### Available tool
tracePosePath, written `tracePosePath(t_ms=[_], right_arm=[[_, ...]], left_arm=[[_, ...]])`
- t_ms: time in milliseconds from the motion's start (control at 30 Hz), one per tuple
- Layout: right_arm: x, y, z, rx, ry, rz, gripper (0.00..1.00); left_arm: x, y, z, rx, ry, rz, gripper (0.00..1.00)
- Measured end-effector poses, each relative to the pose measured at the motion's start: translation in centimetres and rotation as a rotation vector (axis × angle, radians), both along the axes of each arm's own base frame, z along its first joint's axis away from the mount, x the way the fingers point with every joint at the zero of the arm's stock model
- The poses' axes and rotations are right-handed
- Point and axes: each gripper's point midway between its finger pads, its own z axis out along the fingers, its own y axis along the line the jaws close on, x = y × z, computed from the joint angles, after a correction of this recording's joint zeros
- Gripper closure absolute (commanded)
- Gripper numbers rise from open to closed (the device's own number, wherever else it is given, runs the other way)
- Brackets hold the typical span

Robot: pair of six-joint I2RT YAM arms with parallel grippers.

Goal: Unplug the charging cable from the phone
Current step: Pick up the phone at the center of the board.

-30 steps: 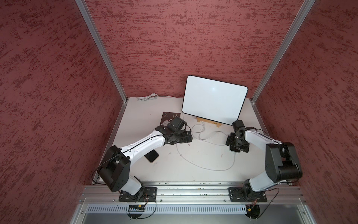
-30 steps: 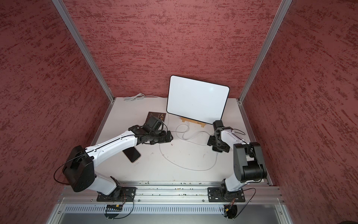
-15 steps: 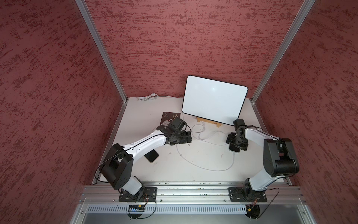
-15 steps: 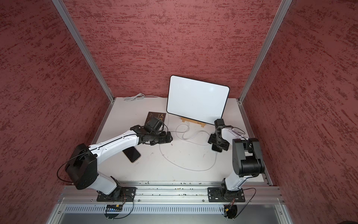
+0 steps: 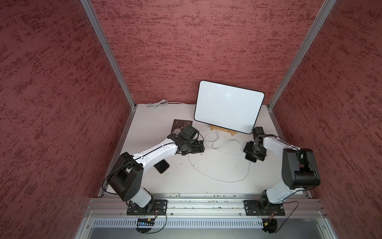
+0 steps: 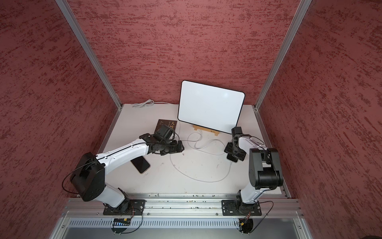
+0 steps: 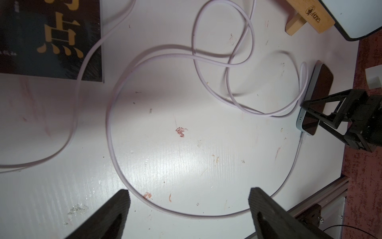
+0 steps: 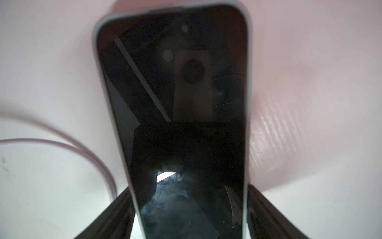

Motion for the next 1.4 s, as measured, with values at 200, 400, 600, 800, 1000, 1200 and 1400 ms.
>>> tracePosePath(t_ms=[200,400,600,800,1000,1200,1400], right_arm=[[0.0,-0.2,0.0,0.001,0.000,-0.011,0.09],[0.4,-0.5,0.0,0.012,-0.001,-0.025,0.09],[1.0,-0.8,0.0,0.015,-0.002,-0.033,0.11],[1.1,-0.8,-0.1,0.015,-0.004,-0.034,0.16],[1.2,-0.9,-0.1,0.016,-0.008,-0.033,0.35],[1.2,-0.8,0.0,0.019,-0.015,-0.033,0.42],[1.1,-0.7,0.1,0.029,-0.034,-0.033,0.47]], left_arm=[[-0.1,0.0,0.0,-0.001,0.003,-0.001,0.05],[-0.1,0.0,0.0,-0.001,0.003,-0.001,0.05],[-0.1,0.0,0.0,-0.001,0.003,-0.001,0.05],[-0.1,0.0,0.0,-0.001,0.003,-0.001,0.05],[-0.1,0.0,-0.4,0.002,0.013,0.000,0.06],[-0.1,0.0,-0.7,0.007,0.021,0.002,0.06],[-0.1,0.0,-0.7,0.005,0.023,0.006,0.06]])
